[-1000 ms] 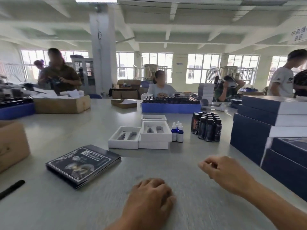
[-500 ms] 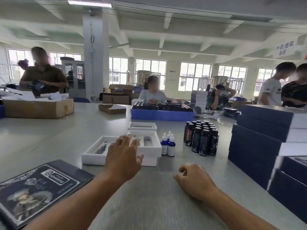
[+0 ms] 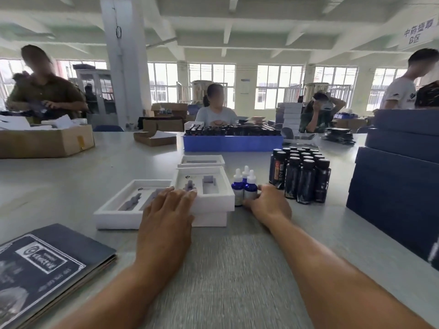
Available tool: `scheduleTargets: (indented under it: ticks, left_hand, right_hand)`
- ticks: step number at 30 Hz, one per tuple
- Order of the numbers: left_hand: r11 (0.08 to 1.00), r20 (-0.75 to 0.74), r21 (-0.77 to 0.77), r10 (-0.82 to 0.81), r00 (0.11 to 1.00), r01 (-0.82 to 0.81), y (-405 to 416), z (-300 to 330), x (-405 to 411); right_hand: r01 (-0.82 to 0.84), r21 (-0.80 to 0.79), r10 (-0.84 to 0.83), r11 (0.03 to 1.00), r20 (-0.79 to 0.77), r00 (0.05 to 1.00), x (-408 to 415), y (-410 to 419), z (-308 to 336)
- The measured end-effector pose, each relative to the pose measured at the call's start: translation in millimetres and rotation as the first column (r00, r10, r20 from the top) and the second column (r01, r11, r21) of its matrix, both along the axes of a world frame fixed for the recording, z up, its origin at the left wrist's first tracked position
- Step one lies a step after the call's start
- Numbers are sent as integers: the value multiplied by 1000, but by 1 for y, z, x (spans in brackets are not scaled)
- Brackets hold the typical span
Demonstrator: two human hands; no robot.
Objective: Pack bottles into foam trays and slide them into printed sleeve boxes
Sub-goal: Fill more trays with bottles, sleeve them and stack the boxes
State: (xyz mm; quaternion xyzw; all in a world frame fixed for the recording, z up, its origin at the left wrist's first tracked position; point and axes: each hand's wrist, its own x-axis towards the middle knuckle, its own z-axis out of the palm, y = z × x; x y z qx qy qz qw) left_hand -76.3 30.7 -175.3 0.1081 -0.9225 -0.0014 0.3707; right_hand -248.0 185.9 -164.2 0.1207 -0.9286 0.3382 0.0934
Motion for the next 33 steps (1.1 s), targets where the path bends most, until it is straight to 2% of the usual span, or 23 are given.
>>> scheduleTargets:
  ticks: [5, 9, 14, 17, 21, 23, 26, 28, 31, 33]
  left_hand:
    - [991, -74, -137, -7, 997, -3, 4, 3, 13]
    - [970, -68, -225, -110, 992, 93, 22, 13, 42]
    - [951, 52, -171, -251, 967, 257, 66, 22, 107]
    - [890, 84, -206, -398, 913, 407, 93, 18, 145]
    - [832, 144, -219, -489, 860, 510, 117, 13, 172]
    - [852, 158, -168, -473, 867, 496, 119, 12, 180]
    - [925, 71, 84, -376, 924, 370, 111, 11, 187]
    - [921, 67, 275, -303, 951, 274, 99, 8, 185]
    - [913, 114, 351, -263, 958, 209, 86, 7, 180]
    - [909, 180, 383, -249, 952, 165, 86, 5, 177]
  right_hand:
    - [30, 43, -29, 999, -17, 999, 22, 21, 1]
    - [-24, 45, 25, 999, -9, 1000, 66, 57, 0]
    - [-96, -95, 108, 991, 134, 985, 120, 106, 14]
    - [-80, -213, 119, 974, 177, 977, 145, 131, 20]
    - [-112, -352, 164, 929, 120, 979, 179, 144, 36]
    - [-176, -374, 218, 911, 74, 973, 199, 141, 47]
    - [-304, -213, 310, 928, -7, 951, 228, 132, 54]
    - [-365, -100, 364, 926, -30, 931, 242, 122, 54]
    - [-388, 50, 391, 920, -63, 918, 256, 107, 46]
    - [-347, 211, 379, 914, -133, 916, 262, 100, 39]
